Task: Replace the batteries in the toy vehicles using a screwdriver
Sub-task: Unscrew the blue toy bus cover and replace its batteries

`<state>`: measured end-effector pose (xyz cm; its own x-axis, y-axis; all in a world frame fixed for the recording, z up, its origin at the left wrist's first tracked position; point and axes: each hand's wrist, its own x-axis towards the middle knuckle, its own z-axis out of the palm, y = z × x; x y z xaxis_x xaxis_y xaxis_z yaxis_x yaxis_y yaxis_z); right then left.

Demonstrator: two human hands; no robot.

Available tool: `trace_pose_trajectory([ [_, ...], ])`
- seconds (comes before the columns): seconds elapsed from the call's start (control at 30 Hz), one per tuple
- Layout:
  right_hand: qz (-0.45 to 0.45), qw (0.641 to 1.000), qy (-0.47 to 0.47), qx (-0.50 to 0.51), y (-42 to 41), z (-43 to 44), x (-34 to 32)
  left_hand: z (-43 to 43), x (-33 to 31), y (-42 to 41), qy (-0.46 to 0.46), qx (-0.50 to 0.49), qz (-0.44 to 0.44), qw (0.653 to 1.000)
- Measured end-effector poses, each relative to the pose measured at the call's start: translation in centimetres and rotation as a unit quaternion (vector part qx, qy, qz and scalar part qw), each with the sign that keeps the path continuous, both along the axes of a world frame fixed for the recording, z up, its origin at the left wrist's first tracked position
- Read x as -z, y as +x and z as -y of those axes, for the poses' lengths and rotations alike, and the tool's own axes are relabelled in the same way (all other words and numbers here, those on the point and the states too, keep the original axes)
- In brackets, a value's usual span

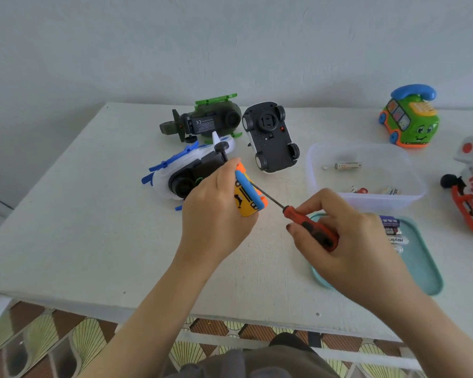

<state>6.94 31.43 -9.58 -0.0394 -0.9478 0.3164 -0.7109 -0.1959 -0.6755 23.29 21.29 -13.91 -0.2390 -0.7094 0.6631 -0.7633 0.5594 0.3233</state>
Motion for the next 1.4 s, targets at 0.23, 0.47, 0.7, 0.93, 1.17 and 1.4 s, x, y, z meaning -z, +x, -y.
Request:
trace_pose_trajectory([
  [0.23,-0.02,0.999,0.001,0.041,0.8,-0.5,0.7,0.1,-0.4,-0.5,-0.003,-0.013,0.041,0.999],
  [0.47,0.165,0.983,0.063,0.049,0.3,0.1,-0.9,0.5,-0.1,0.3,0.001,0.032,0.046,0.998],
  [0.7,0.154,0.982,0.093,0.058,0.5,0.4,-1.4,0.1,0.3,0.4,-0.04,0.041,0.075,0.996],
  [0.93,0.027,0.993,0.092,0.062,2.0,0.0,-0.8,-0.3,0.3,-0.9,-0.076,-0.037,0.12,0.989],
  [1.17,0.027,0.992,0.096,0.075,2.0,0.0,-0.3,-0.4,0.4,-0.8,-0.075,-0.024,0.125,0.989],
  [1.4,0.054,0.991,0.1,0.077,1.4,-0.2,0.0,-0.6,0.0,-0.6,-0.034,0.018,0.088,0.995],
])
